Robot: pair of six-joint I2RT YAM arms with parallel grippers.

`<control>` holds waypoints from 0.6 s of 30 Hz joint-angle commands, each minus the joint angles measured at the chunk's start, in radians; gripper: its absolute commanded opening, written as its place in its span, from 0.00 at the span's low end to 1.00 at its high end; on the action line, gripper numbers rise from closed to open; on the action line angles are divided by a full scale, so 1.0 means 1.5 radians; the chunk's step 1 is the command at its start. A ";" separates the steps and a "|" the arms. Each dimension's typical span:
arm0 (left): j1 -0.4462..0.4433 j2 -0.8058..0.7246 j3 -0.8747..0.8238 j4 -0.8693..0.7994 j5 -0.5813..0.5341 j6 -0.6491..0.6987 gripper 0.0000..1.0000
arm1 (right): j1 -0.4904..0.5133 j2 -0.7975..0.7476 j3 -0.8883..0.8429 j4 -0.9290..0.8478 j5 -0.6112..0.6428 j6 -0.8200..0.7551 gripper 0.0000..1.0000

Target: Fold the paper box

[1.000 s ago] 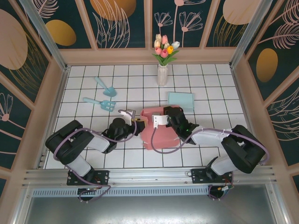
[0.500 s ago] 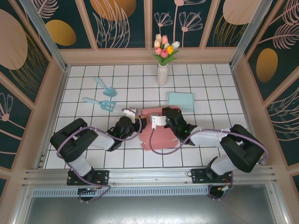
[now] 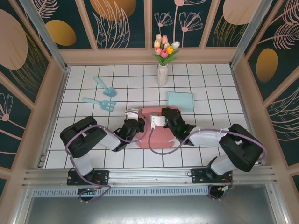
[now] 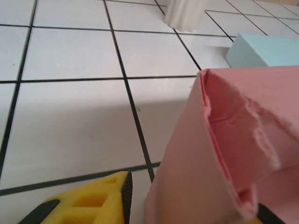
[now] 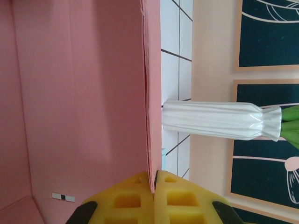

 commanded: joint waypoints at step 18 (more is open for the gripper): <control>0.004 0.066 0.090 -0.175 -0.246 -0.026 0.23 | 0.004 0.020 0.019 -0.052 0.017 0.093 0.00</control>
